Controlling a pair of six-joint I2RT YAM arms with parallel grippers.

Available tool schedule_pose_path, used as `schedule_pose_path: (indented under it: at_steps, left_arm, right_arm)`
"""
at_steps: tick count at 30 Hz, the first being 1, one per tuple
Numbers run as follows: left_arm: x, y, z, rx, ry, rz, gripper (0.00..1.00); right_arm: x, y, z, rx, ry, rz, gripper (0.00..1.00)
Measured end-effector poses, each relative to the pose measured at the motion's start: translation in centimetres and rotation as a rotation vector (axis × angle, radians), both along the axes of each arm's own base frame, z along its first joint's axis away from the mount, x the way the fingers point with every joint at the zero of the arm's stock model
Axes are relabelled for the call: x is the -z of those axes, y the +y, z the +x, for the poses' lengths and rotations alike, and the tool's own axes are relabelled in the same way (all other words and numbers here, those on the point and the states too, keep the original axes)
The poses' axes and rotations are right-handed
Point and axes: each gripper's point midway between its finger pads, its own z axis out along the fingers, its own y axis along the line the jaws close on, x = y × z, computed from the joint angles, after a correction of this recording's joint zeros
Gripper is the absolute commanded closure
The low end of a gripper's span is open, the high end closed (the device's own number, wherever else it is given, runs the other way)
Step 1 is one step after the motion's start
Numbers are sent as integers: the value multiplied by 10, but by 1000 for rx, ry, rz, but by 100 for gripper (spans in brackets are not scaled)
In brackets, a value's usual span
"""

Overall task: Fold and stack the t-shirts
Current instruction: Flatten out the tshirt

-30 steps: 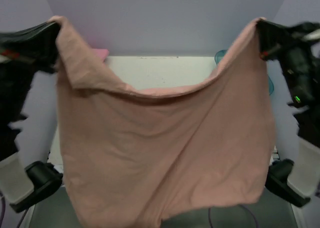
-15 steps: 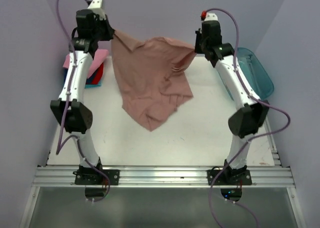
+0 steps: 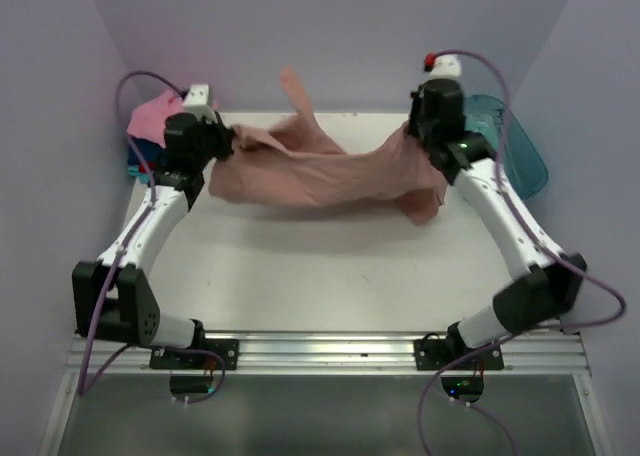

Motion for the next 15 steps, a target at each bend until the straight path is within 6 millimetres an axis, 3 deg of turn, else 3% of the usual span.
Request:
schedule_pose_path:
  at_steps: [1, 3, 5, 7, 8, 10, 15]
  left_arm:
    - [60, 1, 12, -20, 148, 6, 100]
    - [174, 7, 3, -60, 465, 30, 100]
    - [242, 15, -29, -99, 697, 54, 100]
    - [263, 20, -52, -123, 814, 66, 100]
    - [264, 21, -57, -133, 833, 63, 100]
    - [258, 21, -64, -134, 852, 58, 100]
    - [217, 17, -94, -100, 802, 42, 100]
  right_arm:
    - [47, 4, 13, 13, 110, -33, 100]
    - [160, 9, 31, 34, 382, -116, 100]
    - [250, 5, 20, 56, 637, -197, 100]
    - [301, -2, -1, 79, 824, -253, 100]
    - [312, -6, -12, 89, 887, -267, 100]
    - [314, -10, -29, 101, 954, -277, 100]
    - [279, 2, -55, 74, 929, -249, 100]
